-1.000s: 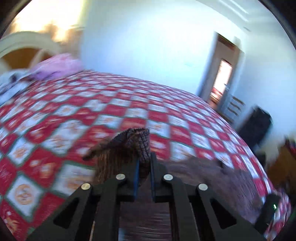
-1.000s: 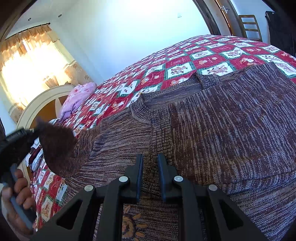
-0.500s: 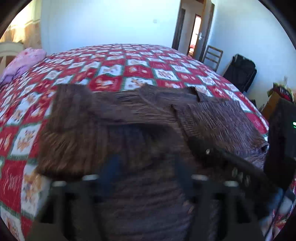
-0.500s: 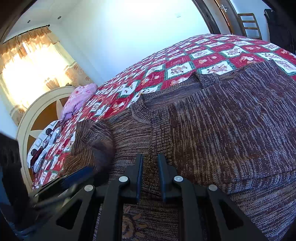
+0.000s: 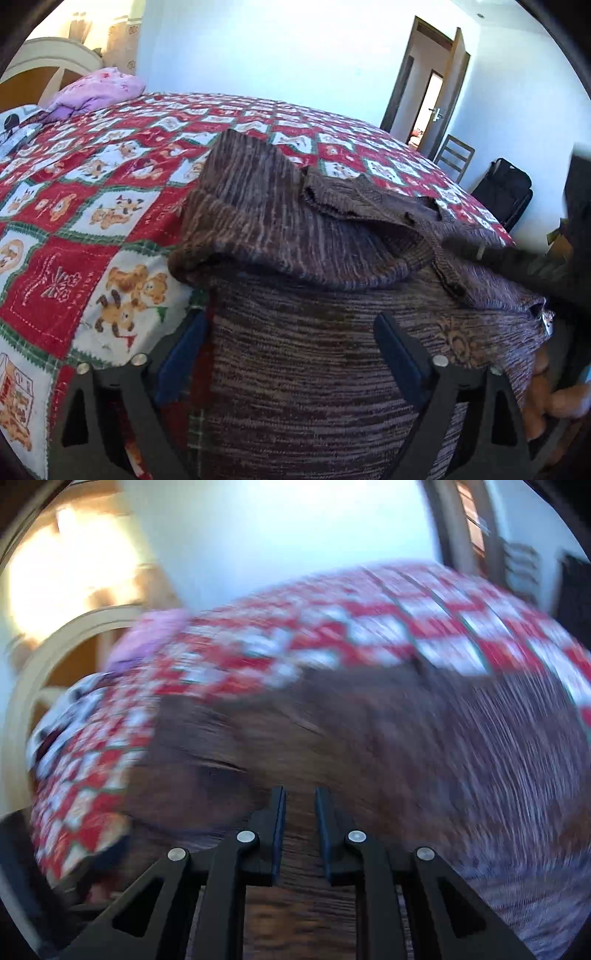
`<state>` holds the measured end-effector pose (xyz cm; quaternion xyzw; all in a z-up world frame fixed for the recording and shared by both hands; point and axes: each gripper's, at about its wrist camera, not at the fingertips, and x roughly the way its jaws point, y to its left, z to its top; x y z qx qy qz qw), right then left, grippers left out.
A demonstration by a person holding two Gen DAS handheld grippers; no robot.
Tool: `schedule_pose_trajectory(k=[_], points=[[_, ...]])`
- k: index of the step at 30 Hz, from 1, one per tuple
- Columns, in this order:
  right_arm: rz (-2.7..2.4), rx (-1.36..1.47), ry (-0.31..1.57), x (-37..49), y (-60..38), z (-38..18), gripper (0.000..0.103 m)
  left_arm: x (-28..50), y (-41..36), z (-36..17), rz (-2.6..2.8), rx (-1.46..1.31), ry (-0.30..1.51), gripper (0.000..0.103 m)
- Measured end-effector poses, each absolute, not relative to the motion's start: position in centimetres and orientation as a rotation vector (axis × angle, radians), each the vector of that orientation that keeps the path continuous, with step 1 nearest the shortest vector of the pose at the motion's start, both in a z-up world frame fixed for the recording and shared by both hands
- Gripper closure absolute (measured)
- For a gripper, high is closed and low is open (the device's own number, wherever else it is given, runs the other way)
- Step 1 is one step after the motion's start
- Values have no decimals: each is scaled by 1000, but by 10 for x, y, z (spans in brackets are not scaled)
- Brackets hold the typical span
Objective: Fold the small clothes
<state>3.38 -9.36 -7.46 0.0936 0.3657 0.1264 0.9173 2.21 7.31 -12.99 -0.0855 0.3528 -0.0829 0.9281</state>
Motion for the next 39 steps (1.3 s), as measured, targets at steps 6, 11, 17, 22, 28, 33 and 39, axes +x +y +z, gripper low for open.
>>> schedule_pose_trajectory(k=[6,11,17,22,28,33,39], points=[[355,-135,641,38,-34,-48,22,19,85,-130,-203,-231,698,8],[446,-301,767,74,-2,-78,48,19,85,-130,-209,-244,688,8],[452,-313,823,97,2,-100,90,19,83,-131,-208,-224,688,6],[455,-14,799,93,-36,-79,98,18,82,-132,-214,-218,688,4],[458,486,755,86,-105,-75,98,16,80,-132,-215,-216,688,4],[307,502,804,95,-131,-97,98,14,78,-131,-211,-207,688,4],[279,513,761,89,-138,-97,98,15,78,-132,-214,-200,689,2]])
